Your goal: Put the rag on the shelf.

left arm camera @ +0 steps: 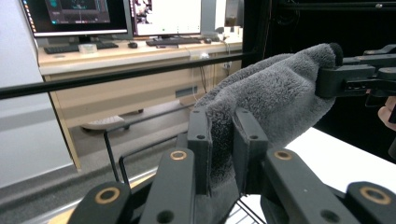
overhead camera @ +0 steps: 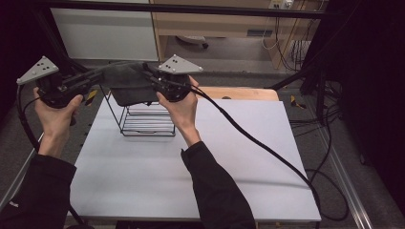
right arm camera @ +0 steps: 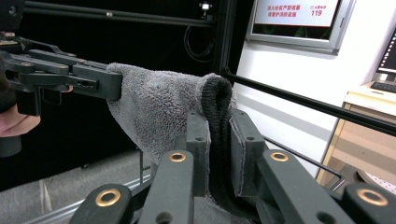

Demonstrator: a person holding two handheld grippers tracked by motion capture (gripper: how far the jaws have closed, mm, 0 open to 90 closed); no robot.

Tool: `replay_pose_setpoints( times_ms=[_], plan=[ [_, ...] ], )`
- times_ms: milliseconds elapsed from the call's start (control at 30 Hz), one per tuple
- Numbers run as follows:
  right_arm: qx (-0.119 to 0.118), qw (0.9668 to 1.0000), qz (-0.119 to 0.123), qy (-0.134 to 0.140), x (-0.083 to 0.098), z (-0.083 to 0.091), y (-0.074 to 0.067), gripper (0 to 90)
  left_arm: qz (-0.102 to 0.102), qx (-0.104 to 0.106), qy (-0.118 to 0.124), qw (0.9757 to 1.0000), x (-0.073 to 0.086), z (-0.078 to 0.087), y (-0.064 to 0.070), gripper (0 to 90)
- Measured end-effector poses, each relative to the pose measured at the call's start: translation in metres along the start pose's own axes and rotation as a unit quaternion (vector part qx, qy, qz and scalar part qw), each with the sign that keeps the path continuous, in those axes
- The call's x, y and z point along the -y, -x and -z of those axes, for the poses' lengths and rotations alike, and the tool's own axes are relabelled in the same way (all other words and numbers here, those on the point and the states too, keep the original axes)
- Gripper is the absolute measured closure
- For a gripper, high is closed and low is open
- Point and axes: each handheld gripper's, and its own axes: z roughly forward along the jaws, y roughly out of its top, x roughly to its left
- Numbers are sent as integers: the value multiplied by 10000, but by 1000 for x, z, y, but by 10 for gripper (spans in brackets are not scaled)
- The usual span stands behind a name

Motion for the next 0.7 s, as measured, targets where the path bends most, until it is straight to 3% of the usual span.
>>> replay_pose_setpoints(
  times_ms=[333,500,700],
  plan=[
    [-154,9997,17,-204,8,4,-2,800,-6,56,-296,9995,7,5,4,768],
    [-184,9995,-7,-237,13,6,-4,800,193,88,-407,9989,2,10,2,709],
    [-206,9995,-2,-253,18,7,-5,800,515,97,-358,9980,-17,17,-4,699]
  ],
)
